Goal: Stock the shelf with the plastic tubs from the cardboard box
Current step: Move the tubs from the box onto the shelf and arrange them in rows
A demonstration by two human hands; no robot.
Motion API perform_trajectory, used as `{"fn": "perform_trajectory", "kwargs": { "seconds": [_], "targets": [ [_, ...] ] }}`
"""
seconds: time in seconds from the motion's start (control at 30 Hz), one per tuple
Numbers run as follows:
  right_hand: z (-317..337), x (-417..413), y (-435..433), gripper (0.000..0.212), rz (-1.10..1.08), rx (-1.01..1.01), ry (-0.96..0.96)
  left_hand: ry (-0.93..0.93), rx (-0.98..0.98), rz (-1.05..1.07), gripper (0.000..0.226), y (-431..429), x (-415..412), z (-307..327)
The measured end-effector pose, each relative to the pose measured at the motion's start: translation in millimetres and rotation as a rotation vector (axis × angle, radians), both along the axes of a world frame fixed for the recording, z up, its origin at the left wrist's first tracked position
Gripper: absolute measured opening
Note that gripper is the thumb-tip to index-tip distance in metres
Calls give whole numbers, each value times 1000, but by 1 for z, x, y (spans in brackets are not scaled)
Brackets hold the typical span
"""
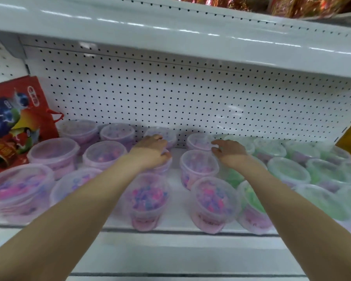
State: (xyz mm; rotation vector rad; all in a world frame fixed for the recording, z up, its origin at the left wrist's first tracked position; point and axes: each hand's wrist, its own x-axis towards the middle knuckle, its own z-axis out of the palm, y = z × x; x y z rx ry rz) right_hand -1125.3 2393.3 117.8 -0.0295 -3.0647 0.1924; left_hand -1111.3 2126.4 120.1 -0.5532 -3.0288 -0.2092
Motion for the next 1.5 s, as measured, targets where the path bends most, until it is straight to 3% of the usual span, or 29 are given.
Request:
{"fn": "perform_trajectory", "kwargs": {
  "seconds": [0.33,0.53,0.63,0.7,0.77,0.87,0.93,1.1,1.2,1.27,1.33,1.4,1.5],
  "targets": [
    [-8,-58,11,39,191,-148,-9,-24,-87,68,35,4,-31,-6],
    [0,-44,7,41,209,-15,82,-70,-19,96,39,6,-28,-3],
    [17,-13,-5,35,251,-70,96,-14,3,85,36,5,-16,2],
    [28,12,-16,45,287,-124,-102,25,-10,69,38,1,-4,4],
    [26,29,-28,65,341,-34,-233,43,1,59,44,-3,9,4],
    [11,34,-39,91,306,73,-182,45,-3,48,44,-6,26,5],
    [3,34,-43,96,251,37,-155,51,23,43,34,-8,35,7],
    [-6,49,-43,89,164,-43,-85,165,129,-17,26,-16,60,6],
    [-7,73,-37,61,127,-104,89,223,184,-111,26,-19,82,3],
    [-4,93,-32,47,137,-118,218,238,173,-151,33,-21,96,1],
    [-3,116,-30,44,158,-91,288,205,128,-153,54,-21,108,-1],
    [-4,138,-31,56,181,5,303,153,95,-139,74,-21,119,-4],
    [-8,165,-32,70,205,120,289,108,63,-140,84,-25,130,-11]
  ]
}}
